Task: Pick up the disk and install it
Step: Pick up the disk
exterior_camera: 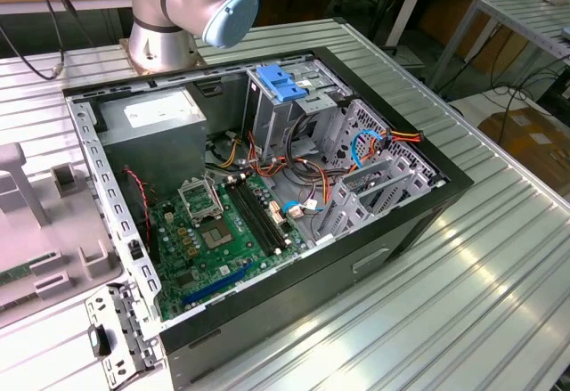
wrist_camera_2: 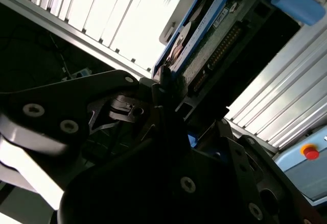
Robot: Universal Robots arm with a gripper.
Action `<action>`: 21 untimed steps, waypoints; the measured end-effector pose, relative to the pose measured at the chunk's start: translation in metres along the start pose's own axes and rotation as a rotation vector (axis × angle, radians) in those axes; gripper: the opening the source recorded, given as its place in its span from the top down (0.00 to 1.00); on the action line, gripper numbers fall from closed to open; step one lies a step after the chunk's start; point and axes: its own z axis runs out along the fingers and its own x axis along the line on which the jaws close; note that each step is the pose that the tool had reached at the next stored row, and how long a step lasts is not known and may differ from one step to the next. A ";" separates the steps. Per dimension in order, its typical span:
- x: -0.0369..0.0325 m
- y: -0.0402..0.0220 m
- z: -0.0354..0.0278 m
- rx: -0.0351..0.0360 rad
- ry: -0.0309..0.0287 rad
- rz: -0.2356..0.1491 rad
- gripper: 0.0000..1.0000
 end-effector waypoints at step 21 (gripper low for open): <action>-0.0021 0.0004 -0.0104 -0.0001 0.0000 0.000 0.64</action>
